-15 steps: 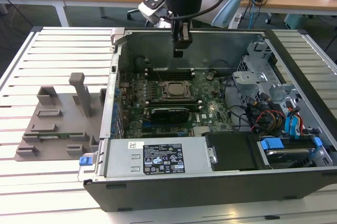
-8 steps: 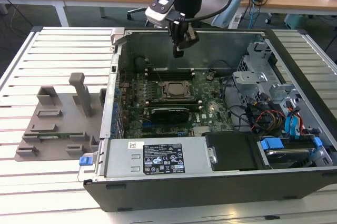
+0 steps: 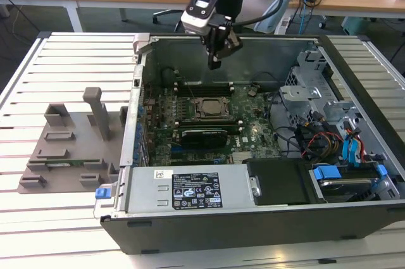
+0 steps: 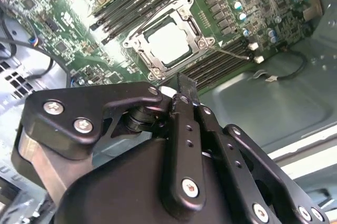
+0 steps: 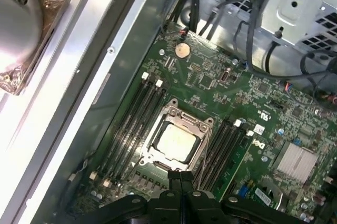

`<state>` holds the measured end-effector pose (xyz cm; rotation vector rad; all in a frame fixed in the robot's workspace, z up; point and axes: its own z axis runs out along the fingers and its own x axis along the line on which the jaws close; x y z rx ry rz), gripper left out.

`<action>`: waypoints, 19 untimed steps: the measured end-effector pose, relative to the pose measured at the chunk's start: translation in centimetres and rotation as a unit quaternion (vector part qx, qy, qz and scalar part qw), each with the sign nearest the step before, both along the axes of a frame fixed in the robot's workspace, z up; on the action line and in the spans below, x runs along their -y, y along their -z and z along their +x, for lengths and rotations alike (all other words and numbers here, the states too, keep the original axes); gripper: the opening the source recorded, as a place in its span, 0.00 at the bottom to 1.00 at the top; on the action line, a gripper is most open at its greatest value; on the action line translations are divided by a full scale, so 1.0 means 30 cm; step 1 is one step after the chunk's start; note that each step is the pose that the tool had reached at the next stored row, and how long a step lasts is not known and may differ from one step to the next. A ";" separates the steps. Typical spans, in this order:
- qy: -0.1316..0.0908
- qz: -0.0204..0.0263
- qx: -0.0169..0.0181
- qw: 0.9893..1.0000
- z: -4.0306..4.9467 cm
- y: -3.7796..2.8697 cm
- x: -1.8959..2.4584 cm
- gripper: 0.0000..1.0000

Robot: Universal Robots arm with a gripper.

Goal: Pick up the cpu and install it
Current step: 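Install the first cpu locking lever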

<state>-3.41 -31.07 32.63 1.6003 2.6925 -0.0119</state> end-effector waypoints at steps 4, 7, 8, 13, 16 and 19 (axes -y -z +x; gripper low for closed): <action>-0.032 0.000 0.000 0.999 0.000 0.000 0.000 0.11; -0.054 0.000 0.000 0.999 0.000 0.000 0.000 0.11; -0.066 0.000 0.000 0.998 0.000 0.000 0.000 0.11; -0.126 0.000 0.000 0.992 0.000 0.000 0.000 0.11; -0.151 0.000 0.000 0.989 0.000 0.000 0.000 0.11; -0.182 0.000 0.000 0.983 0.000 0.000 0.000 0.11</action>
